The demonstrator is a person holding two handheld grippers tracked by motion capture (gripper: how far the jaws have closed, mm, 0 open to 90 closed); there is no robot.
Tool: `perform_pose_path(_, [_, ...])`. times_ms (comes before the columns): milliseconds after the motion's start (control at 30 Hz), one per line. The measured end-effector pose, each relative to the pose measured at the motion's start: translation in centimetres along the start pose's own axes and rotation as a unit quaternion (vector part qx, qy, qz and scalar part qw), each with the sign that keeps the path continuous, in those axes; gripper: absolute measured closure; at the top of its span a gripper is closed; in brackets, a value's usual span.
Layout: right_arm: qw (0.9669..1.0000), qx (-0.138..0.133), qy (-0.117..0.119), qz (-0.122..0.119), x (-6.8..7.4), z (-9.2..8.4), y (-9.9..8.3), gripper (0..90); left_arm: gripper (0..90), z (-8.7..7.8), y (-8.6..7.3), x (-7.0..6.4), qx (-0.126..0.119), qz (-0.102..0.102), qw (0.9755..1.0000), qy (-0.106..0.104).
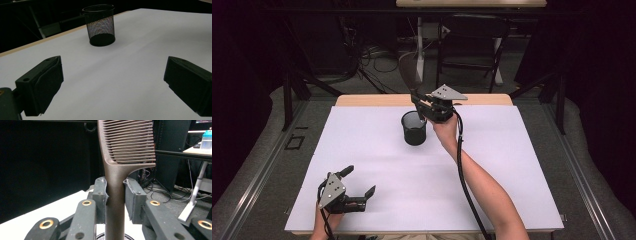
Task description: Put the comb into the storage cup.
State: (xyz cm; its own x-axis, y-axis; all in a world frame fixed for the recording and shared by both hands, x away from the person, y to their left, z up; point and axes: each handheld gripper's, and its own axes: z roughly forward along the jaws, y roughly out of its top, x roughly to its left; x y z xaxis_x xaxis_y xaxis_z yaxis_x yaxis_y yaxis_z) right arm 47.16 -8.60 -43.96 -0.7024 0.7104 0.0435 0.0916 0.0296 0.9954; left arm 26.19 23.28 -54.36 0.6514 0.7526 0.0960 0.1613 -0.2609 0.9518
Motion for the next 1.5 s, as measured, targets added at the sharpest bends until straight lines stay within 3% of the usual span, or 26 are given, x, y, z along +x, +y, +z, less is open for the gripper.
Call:
perform_pose_path(1200, [0.9999, -0.008, -0.008, -0.004, 0.3, 2.4, -0.6, 72.8, 2.8, -0.1, 0.0, 0.0, 0.000, 0.001, 1.0000, 0.002])
perform_pose_path(1500, [0.9999, 0.002, -0.011, -0.003, 0.2, 2.8, -1.1, 72.7, 2.8, -0.1, 0.0, 0.0, -0.001, 0.000, 1.0000, 0.002])
